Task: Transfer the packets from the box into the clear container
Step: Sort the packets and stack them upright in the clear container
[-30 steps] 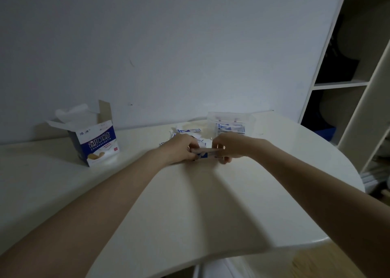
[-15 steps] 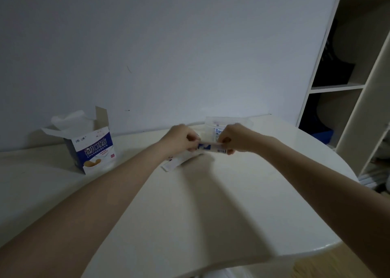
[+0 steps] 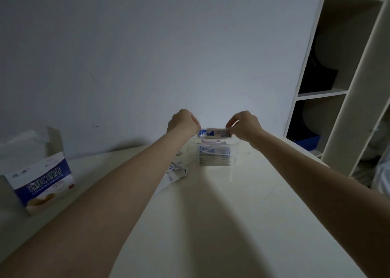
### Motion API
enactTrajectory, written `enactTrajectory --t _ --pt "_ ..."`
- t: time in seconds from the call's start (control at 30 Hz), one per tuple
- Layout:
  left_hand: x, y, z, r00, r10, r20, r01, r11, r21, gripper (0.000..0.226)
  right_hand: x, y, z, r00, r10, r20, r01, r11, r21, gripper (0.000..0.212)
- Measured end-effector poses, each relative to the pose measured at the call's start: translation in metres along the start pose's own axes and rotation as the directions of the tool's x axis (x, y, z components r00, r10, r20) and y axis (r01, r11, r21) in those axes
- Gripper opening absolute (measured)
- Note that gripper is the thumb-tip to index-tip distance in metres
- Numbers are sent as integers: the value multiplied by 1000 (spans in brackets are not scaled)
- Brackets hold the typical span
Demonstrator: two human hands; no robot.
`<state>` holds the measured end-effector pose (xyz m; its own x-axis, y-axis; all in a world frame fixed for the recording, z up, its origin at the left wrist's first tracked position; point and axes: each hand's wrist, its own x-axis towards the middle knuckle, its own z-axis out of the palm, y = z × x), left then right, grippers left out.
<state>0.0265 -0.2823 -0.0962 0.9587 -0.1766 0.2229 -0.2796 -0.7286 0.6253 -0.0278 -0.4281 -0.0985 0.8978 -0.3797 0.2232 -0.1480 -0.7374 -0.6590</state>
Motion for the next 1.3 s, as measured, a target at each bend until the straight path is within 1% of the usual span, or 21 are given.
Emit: enactTrajectory --t 0.1,0.17,0.27,0.33,0.4,0.5,0.57,0.6,0.67,0.7,0.8,1.07,1.13,1.17,1.2,1.27,1.3 --pt "6 -2 7 995 7 96 -30 971 238 23 3 3 6 998 31 55 -27 996 -82 16" --pt "6 -3 9 988 -2 157 -55 934 354 26 5 4 10 995 50 86 -40 992 -116 19" --pt "5 -3 13 980 18 200 -112 877 467 22 7 7 15 994 53 99 -35 985 -172 22" --pt "4 -2 13 975 37 221 -151 839 523 16 8 8 17 994 47 104 -24 978 -209 22" --pt "4 -2 13 969 42 245 -178 805 565 17 9 7 18 993 43 110 -15 968 -249 23" --pt "5 -2 16 966 55 253 -201 776 598 27 7 3 16 991 42 127 0 950 -311 22" --pt "6 -3 17 968 66 243 -204 770 604 29 3 1 13 995 11 103 29 926 -376 10" --pt "6 -3 18 968 72 239 -207 769 605 29 0 0 11 997 -3 81 37 906 -421 8" --pt "7 -3 19 969 83 231 -211 765 608 30 -6 -2 9 997 0 76 38 866 -498 22" --pt "7 -3 20 969 83 233 -212 765 608 31 -8 -2 9 995 15 99 39 855 -517 24" --pt "5 0 22 966 88 243 -223 759 611 34 -8 -2 12 982 65 175 38 849 -526 25" --pt "-3 4 22 959 79 273 -247 704 666 31 -6 -5 14 969 100 225 35 848 -528 27" --pt "-6 6 17 960 148 237 -273 669 691 27 -11 -7 11 977 85 198 33 849 -528 18" --pt "-7 8 14 959 191 207 -282 657 699 27 -13 -10 8 985 55 165 41 849 -527 11" --pt "-8 9 9 959 223 175 -280 657 700 30 -14 -13 5 993 14 116 49 853 -520 9" --pt "-12 9 -4 957 270 101 -265 682 682 37 -14 -21 1 996 -91 -1 80 875 -477 19" --pt "-14 6 -10 951 302 62 -264 693 671 36 -14 -25 1 989 -147 -33 119 895 -431 21"
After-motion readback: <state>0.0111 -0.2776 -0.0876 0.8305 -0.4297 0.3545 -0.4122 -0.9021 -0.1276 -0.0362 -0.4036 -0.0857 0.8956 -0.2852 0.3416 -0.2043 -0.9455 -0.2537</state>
